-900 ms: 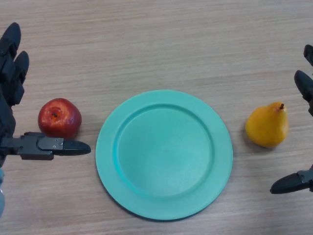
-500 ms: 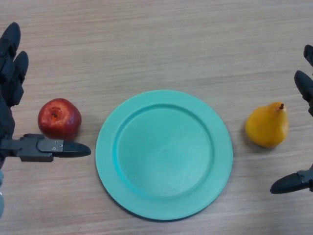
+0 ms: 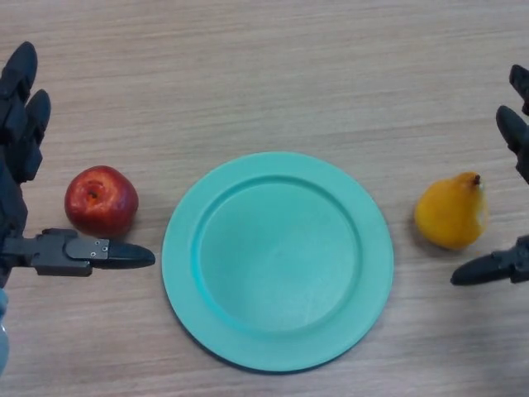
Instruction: Pick up the yellow pear and place it on the plate
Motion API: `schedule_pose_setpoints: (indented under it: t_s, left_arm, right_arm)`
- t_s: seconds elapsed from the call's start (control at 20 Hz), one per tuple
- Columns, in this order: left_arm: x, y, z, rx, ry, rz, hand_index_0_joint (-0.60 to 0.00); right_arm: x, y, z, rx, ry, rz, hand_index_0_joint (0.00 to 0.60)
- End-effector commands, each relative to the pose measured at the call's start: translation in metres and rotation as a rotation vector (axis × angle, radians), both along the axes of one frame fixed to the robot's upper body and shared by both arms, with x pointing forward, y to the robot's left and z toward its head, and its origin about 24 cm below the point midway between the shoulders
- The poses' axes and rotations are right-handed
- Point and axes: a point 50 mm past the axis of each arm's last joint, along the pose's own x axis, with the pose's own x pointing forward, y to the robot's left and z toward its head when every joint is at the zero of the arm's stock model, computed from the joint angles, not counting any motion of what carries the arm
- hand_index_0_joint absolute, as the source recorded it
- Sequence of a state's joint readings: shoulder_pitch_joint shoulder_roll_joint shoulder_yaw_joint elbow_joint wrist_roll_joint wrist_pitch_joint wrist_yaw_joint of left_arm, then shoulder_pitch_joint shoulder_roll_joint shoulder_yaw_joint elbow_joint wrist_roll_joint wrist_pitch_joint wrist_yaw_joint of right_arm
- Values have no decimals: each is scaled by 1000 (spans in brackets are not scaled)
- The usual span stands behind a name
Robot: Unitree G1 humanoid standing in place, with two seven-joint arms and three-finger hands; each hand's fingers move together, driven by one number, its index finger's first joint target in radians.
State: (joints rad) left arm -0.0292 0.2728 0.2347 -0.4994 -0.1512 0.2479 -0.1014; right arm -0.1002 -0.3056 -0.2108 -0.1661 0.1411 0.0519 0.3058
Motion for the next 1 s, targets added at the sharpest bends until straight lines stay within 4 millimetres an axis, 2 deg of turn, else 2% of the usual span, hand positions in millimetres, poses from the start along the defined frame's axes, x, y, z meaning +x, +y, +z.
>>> schedule_pose_setpoints:
  t_s: [0.05,0.25,0.5,0.7,0.9,0.95,1.0]
  left_arm:
    - [-12,2,35,48,-255,19,0]
    - [-12,6,37,41,-266,21,0]
    - [-11,8,34,21,-254,29,0]
    - [-11,10,33,17,-255,39,0]
    - [-11,12,33,18,-249,43,0]
    - [-11,12,32,16,-250,43,0]
    - [-12,12,32,15,-250,44,0]
  right_arm:
    - [5,-13,38,-86,-270,-52,0]
    - [27,-21,29,-104,-271,-96,0]
    - [53,-19,0,-156,-200,-105,0]
    - [62,-18,-20,-182,-145,-101,0]
    - [66,-16,-30,-209,-120,-112,0]
    - [67,-17,-31,-210,-120,-116,151]
    - [67,-17,-32,-205,-115,-121,250]
